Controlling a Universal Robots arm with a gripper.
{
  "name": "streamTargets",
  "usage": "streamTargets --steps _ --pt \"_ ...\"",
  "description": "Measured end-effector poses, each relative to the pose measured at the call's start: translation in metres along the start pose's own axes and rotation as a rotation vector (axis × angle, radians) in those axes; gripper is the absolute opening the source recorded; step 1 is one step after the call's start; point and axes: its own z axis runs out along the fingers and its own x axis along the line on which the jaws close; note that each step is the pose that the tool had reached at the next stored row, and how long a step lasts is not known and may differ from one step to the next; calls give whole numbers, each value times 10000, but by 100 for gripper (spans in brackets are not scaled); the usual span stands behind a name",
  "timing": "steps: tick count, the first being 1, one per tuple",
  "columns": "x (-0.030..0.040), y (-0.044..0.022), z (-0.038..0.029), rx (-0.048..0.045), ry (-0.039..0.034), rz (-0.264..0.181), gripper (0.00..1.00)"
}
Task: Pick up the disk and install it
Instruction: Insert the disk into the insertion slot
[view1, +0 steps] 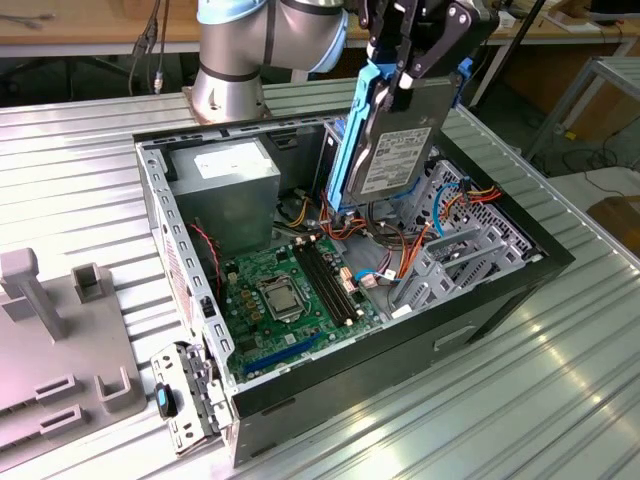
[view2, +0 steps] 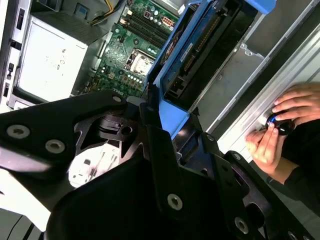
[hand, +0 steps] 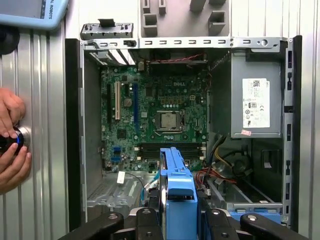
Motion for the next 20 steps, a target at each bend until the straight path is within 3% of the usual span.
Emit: streamTargets --steps 3,7,20 --pt "40 -42 2 0 0 1 37" --pt "163 -72 5 0 -1 4 37" --pt "241 -290 9 -1 1 4 37"
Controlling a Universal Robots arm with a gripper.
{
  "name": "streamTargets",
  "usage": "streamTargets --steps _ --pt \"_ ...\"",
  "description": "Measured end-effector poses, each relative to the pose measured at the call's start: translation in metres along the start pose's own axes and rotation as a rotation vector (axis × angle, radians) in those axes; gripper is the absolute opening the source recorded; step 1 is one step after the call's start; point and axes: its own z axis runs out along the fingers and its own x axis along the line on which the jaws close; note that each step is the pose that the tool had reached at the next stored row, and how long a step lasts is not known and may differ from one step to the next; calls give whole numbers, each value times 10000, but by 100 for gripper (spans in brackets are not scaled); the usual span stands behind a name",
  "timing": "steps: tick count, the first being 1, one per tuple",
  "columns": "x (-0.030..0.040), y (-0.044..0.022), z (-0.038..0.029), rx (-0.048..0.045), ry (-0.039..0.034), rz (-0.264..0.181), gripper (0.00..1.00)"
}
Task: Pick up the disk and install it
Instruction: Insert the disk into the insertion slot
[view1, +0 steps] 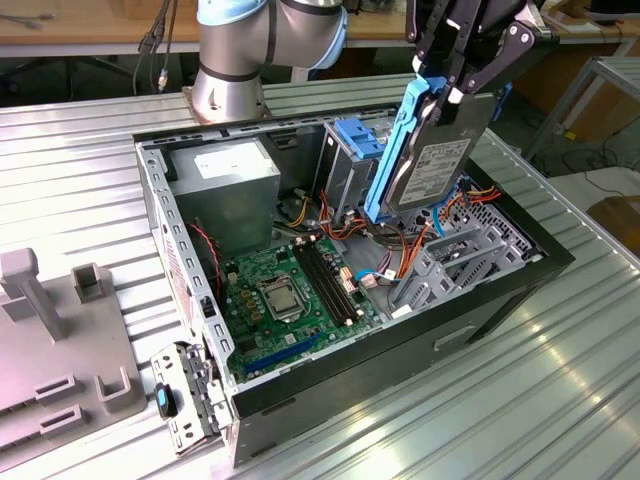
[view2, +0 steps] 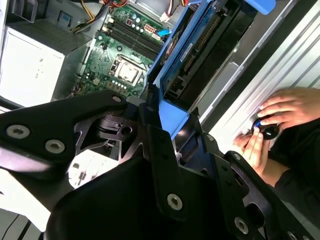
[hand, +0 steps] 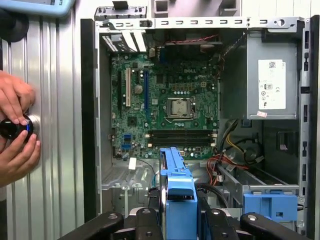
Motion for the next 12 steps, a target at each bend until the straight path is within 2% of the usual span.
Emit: streamTargets --steps 2,12 --pt "6 -26 0 0 0 -1 37" --pt "44 -277 8 0 0 0 37"
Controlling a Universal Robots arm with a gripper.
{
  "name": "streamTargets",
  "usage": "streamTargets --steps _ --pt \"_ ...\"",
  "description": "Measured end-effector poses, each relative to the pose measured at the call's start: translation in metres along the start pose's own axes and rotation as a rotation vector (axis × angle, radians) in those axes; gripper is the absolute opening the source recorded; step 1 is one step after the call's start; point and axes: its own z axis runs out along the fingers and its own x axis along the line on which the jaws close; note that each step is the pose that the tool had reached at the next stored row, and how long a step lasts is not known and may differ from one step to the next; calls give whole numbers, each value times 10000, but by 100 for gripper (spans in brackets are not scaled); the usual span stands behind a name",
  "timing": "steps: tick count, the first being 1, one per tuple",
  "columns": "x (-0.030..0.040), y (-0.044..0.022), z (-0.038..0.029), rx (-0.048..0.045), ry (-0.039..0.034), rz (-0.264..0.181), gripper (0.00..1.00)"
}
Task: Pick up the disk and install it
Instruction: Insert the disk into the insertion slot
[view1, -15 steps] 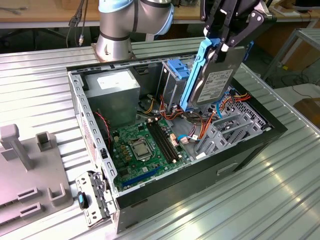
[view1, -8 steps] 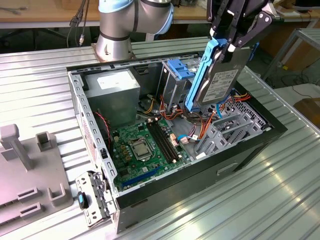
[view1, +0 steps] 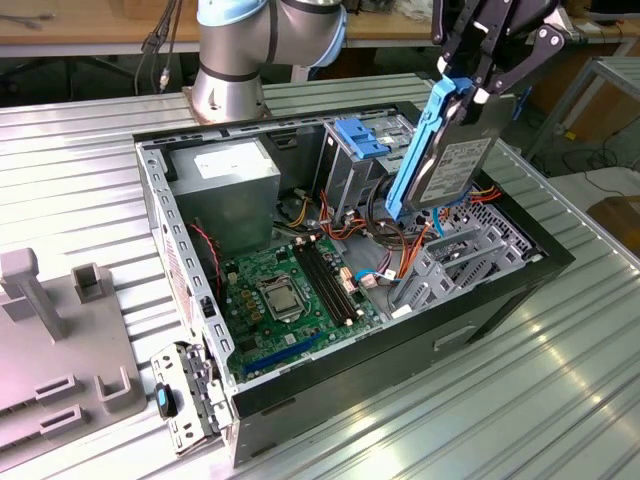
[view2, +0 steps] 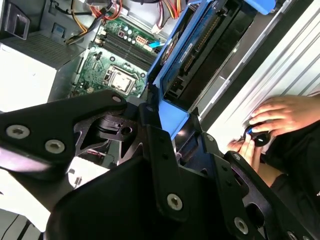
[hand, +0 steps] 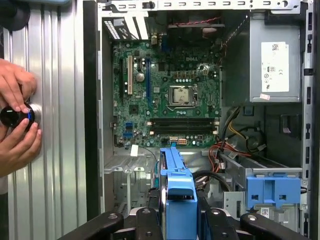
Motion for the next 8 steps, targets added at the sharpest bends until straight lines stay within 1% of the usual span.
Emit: streamTargets --steps 5,7,8 --pt "51 -95 3 0 1 -1 37" --pt "69 -123 5 0 1 0 37" --pt "78 -164 7 0 0 0 37"
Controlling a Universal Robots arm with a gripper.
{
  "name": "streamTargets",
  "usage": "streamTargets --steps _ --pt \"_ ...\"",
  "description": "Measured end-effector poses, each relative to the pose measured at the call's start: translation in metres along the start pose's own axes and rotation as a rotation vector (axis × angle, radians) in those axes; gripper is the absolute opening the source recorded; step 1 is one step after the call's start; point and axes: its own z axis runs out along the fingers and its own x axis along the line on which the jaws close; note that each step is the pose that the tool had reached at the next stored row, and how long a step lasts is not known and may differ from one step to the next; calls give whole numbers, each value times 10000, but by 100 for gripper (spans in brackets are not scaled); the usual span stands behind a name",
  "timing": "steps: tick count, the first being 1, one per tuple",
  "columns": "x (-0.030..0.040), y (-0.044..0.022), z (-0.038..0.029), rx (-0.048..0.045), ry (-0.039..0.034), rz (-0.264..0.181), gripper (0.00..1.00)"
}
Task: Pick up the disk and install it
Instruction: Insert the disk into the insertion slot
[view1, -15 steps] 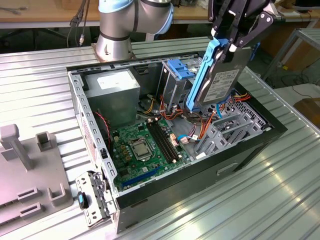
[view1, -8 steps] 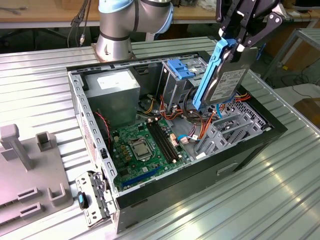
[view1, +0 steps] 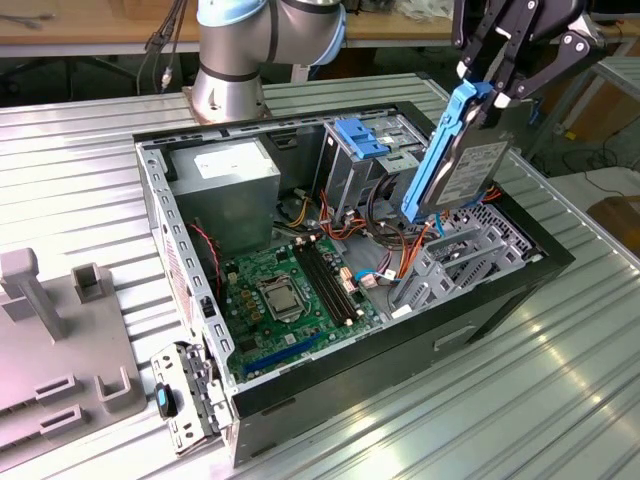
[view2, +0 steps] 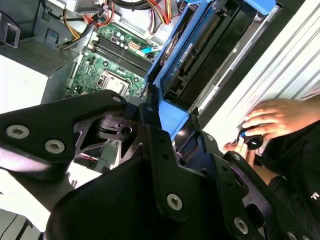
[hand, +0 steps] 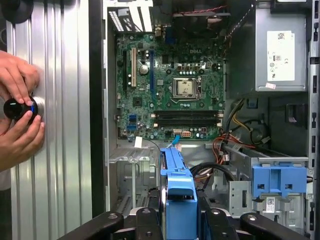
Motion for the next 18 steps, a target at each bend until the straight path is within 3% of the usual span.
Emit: streamTargets --steps 5,8,9,16,18 --pt "24 -86 8 0 0 -1 37" --pt "108 -104 12 0 2 -1 37" --pt "141 -104 13 0 2 0 37" --pt "151 -28 12 -1 1 -1 37" --pt "199 -8 15 0 1 -2 37"
